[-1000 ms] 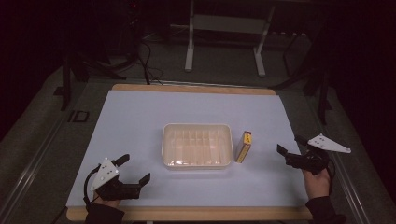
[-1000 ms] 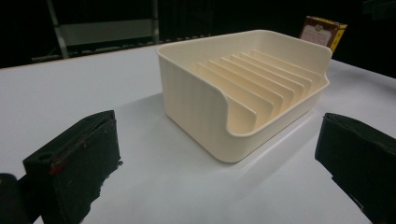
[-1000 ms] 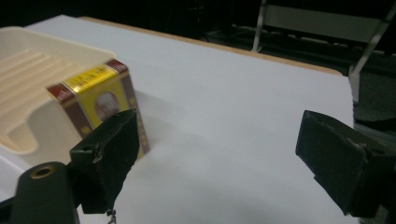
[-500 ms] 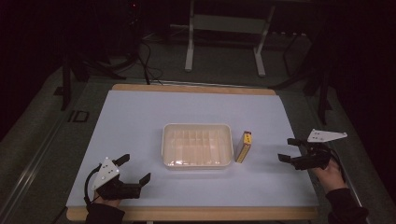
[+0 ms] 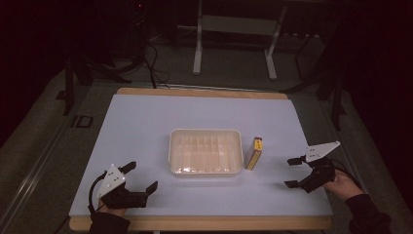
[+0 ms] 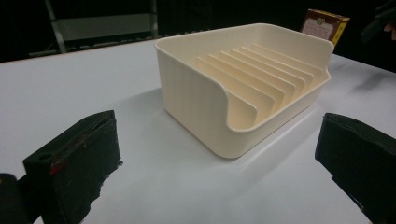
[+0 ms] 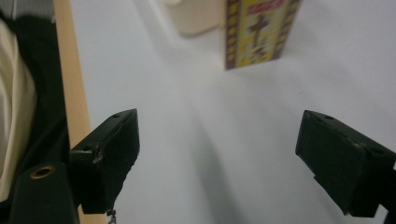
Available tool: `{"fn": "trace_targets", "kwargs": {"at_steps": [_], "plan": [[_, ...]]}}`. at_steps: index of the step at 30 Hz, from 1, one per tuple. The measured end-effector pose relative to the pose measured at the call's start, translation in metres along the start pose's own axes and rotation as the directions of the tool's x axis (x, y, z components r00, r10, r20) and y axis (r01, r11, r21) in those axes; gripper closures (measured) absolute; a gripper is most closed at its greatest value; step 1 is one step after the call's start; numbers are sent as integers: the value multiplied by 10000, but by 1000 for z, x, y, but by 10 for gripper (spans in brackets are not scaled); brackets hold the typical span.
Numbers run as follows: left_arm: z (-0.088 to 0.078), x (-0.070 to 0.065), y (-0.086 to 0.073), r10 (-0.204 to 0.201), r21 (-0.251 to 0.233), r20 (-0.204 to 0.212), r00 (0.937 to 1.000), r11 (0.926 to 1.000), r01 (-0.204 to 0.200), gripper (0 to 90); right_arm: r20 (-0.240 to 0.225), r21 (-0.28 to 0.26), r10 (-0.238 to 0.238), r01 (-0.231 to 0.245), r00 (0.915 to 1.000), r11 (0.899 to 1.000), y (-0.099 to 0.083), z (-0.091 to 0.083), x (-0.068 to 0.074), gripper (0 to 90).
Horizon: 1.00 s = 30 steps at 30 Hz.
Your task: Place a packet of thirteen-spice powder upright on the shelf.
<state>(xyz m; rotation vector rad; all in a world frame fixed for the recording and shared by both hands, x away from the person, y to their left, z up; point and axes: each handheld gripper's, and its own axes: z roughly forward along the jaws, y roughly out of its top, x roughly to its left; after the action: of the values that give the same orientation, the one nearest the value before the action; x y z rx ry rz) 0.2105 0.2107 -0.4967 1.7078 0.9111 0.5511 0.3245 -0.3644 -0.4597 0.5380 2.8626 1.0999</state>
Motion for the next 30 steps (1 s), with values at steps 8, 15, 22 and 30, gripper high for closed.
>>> {"fn": "trace_targets", "kwargs": {"at_steps": [8,15,22,30], "plan": [[0,0,0,-12,-20,24,10000,10000,12,1,-430,2325,-772,851,9961,9689,19,12,8,140],[0,0,0,-17,19,48,10000,10000,17,1,-488,4007,-1199,1294,9916,9070,32,18,13,141],[0,0,0,-32,43,62,10000,10000,32,1,-317,5165,-1713,1629,9847,8406,40,26,17,145],[0,0,0,-46,37,78,10000,10000,46,1,-618,6076,-1527,1585,9863,7783,51,34,22,147]]}}
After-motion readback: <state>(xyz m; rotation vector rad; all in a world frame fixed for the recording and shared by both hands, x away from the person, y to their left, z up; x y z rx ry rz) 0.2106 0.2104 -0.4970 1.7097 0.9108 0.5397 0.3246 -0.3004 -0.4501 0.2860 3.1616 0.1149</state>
